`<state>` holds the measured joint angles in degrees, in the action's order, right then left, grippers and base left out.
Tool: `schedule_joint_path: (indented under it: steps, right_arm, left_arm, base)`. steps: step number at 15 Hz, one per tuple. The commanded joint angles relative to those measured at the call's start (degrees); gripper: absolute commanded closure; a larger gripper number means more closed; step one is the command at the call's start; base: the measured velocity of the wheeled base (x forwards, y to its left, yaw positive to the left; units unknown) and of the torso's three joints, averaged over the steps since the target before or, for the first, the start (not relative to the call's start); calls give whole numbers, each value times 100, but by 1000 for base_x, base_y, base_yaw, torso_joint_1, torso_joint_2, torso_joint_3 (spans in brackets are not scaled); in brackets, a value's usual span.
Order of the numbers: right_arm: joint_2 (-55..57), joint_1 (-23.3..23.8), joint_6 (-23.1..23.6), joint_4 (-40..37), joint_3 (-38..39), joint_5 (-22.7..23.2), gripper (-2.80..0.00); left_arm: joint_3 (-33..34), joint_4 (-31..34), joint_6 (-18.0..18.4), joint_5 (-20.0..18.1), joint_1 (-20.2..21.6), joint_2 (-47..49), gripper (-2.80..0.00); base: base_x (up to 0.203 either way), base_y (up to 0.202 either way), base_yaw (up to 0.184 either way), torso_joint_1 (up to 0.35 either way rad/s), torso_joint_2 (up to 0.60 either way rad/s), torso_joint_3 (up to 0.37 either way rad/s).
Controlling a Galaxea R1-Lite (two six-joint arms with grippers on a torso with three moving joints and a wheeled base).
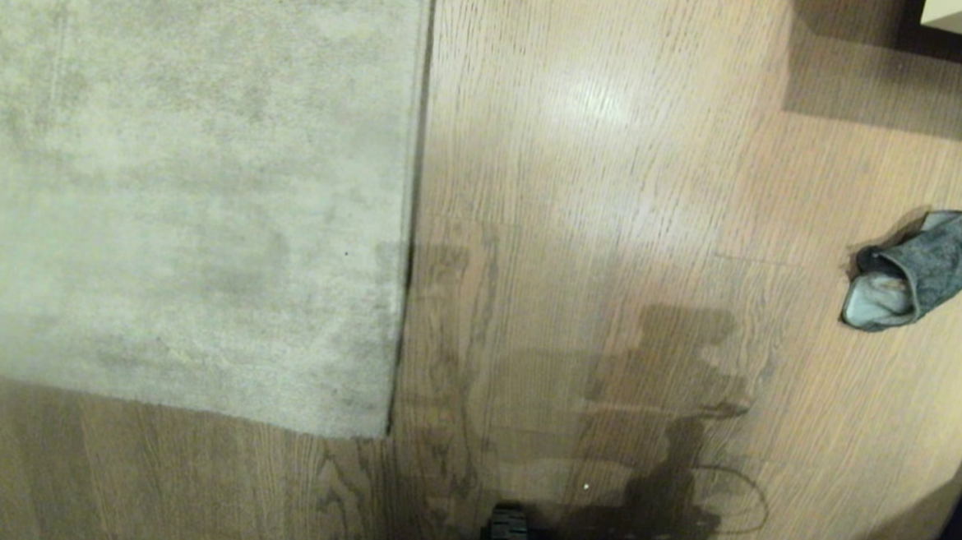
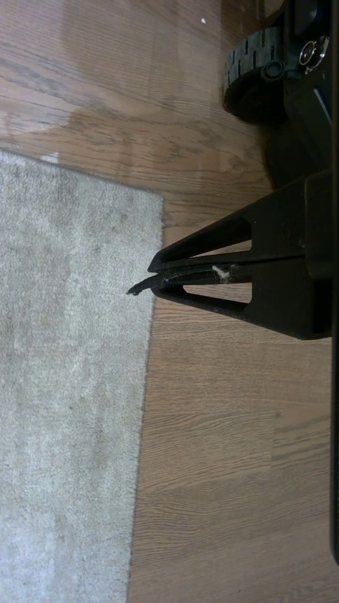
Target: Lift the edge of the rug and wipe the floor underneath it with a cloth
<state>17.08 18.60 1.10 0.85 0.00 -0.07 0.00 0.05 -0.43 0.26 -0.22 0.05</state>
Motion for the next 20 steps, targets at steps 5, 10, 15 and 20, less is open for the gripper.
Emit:
schedule_joint_path:
  steps: [5,10,15,20]
  right_arm:
    - [-73,-1122,5,3,0,7,0]
    - [-212,-1983,5,2,0,7,0]
    - [-381,-2071,-22,3,0,7,0]
    - [-979,-1950,-21,3,0,7,0]
  left_arm:
    - [0,-4,-1,0,-3,4,0]
    - [0,-5,-1,0,-2,4,0]
    - [0,-5,-1,0,-4,4,0]
    - [0,1,-1,0,4,4,0]
  base:
    - [0,0,0,0,0,0]
    - [0,0,0,0,0,0]
    - [0,0,0,0,0,0]
    - [0,0,0,0,0,0]
